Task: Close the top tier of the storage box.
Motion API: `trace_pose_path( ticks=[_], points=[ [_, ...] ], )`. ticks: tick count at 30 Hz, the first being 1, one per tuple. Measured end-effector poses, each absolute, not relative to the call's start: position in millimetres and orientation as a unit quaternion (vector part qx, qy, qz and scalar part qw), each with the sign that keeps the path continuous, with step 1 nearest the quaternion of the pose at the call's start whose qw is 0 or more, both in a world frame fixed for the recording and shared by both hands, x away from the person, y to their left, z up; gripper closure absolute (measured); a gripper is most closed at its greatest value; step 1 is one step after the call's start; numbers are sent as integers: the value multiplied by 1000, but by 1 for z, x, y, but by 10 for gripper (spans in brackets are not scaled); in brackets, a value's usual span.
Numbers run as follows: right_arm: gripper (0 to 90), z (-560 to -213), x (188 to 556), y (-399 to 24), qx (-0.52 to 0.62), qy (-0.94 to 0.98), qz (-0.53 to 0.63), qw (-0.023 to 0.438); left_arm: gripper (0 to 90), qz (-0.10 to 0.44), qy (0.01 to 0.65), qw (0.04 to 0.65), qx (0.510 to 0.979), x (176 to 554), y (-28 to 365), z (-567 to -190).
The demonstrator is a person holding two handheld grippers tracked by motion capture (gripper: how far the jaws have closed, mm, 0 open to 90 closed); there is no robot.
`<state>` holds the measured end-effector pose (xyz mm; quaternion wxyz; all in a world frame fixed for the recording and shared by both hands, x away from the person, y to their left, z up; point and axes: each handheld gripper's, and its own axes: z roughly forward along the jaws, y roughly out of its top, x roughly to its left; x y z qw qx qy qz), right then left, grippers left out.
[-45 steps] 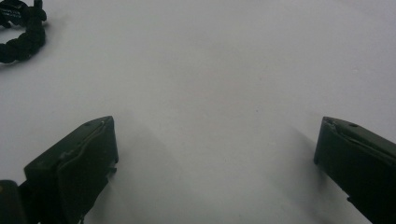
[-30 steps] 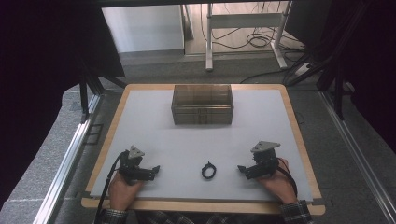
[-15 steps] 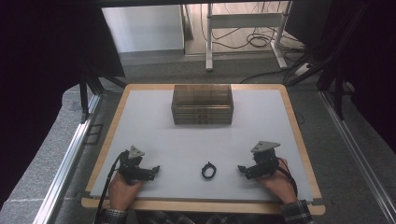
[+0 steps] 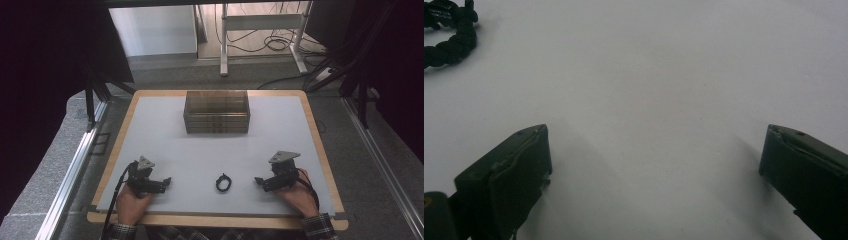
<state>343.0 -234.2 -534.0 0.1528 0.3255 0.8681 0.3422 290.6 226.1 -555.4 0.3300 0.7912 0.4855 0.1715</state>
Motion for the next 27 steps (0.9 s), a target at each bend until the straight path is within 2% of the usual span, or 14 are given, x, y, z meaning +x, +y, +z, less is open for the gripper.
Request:
trace_pose_path(
  ticks=[27],
  points=[
    [101,-517,342,-227,300,879,337,154,0,171,485,330,791,291,226,-555]
  ],
)
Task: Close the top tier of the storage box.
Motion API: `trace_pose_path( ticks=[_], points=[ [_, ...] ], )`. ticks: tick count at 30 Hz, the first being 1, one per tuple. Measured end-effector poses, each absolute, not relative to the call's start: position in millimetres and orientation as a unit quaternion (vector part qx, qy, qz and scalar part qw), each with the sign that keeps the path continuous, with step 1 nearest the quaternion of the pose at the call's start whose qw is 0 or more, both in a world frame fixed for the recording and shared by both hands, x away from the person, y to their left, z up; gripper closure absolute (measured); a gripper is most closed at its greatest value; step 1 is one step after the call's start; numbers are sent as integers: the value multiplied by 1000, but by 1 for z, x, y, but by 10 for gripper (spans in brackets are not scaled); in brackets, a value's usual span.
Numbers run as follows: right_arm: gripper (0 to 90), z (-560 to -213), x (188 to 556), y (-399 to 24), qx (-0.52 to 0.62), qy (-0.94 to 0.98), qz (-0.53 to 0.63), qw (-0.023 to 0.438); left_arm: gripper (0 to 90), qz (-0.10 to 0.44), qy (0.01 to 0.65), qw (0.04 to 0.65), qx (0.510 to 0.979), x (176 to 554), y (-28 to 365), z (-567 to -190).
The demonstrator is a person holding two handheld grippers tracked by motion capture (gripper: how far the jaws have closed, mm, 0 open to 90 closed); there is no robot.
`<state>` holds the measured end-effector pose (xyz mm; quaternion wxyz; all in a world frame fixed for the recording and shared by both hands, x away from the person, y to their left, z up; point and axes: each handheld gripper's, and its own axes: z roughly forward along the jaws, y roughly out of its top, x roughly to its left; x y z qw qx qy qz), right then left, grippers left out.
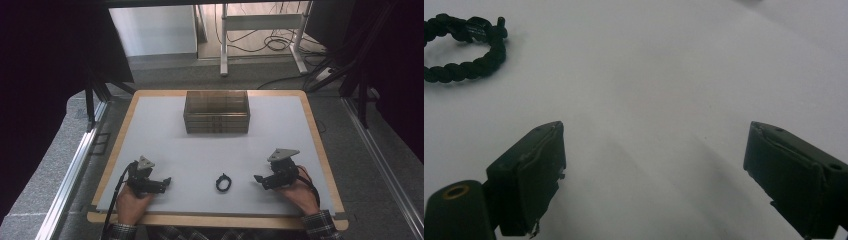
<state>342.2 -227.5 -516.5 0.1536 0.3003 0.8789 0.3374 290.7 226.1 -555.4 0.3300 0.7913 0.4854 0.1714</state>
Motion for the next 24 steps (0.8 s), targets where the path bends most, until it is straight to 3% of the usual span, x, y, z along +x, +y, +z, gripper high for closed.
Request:
trace_pose_path(
  ticks=[24],
  points=[
    [148,-508,351,-212,276,885,332,177,0,171,486,330,791,291,226,-555]
  ],
)
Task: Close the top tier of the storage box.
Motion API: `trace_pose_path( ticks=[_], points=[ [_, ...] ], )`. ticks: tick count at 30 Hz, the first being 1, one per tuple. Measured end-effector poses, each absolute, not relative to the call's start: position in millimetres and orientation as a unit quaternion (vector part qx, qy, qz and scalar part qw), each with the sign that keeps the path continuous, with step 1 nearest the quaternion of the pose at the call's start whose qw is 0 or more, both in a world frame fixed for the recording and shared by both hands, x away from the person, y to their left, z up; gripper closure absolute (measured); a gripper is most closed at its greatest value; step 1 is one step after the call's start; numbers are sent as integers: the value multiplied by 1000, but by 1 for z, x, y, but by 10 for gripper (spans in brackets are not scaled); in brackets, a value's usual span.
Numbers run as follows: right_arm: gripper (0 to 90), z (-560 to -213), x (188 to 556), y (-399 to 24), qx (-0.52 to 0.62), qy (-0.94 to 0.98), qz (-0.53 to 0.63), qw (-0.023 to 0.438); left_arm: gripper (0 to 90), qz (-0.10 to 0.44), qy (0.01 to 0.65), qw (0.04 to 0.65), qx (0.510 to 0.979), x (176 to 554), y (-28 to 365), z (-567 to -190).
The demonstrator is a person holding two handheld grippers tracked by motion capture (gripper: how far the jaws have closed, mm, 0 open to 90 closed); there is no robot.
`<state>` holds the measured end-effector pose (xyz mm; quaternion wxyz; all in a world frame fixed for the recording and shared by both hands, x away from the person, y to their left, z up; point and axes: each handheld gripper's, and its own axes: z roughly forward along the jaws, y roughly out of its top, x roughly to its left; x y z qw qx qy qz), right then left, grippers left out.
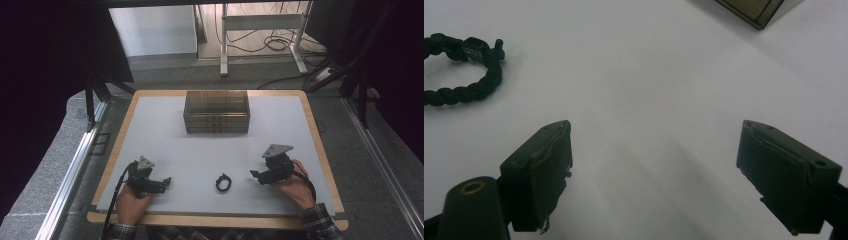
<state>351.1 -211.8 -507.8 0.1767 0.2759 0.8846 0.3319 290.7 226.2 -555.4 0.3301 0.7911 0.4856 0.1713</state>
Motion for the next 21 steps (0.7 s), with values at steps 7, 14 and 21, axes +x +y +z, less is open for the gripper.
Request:
trace_pose_path(
  ticks=[7,14,21],
  points=[
    [152,-506,354,-205,267,886,332,182,0,171,486,330,791,291,226,-555],
    [165,-503,357,-198,260,889,326,187,0,172,486,330,791,291,226,-555],
    [199,-497,361,-192,248,892,322,195,0,171,485,330,791,291,226,-555]
  ],
)
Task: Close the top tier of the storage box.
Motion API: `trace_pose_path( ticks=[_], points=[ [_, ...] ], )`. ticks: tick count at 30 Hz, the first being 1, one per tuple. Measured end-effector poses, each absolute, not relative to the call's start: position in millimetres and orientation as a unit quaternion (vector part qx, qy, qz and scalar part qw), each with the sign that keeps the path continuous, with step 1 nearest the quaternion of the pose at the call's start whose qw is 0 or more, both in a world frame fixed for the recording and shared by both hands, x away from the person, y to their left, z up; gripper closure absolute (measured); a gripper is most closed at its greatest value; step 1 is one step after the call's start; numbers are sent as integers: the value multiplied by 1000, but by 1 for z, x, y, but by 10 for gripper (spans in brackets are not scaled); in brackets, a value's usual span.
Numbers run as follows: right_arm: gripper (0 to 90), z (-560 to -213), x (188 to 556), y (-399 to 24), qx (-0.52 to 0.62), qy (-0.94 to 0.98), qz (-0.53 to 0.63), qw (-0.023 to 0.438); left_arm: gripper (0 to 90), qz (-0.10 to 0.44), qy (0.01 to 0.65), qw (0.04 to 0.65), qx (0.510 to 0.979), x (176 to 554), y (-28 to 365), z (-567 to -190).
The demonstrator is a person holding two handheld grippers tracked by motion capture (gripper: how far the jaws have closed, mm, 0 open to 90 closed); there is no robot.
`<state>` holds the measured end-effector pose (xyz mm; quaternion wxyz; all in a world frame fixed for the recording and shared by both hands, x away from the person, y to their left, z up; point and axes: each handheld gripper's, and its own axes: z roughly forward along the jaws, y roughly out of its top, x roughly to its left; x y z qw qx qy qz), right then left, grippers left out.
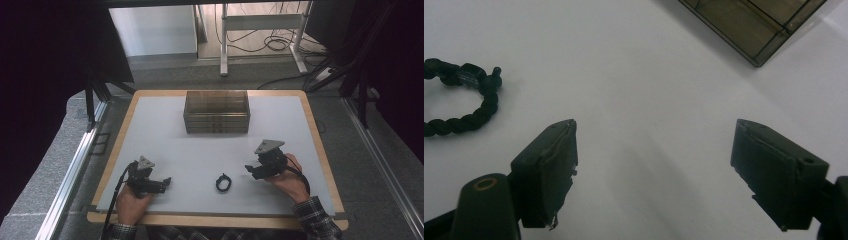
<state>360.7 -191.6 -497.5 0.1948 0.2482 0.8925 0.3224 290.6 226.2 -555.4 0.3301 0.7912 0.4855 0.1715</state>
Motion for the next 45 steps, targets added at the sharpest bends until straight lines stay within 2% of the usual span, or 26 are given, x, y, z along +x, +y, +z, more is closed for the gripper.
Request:
trace_pose_path(
  ticks=[22,45],
  points=[
    [290,-490,369,-169,210,901,301,229,0,172,486,330,791,291,226,-555],
    [312,-488,375,-150,186,904,285,259,0,173,484,330,792,291,226,-555]
  ],
)
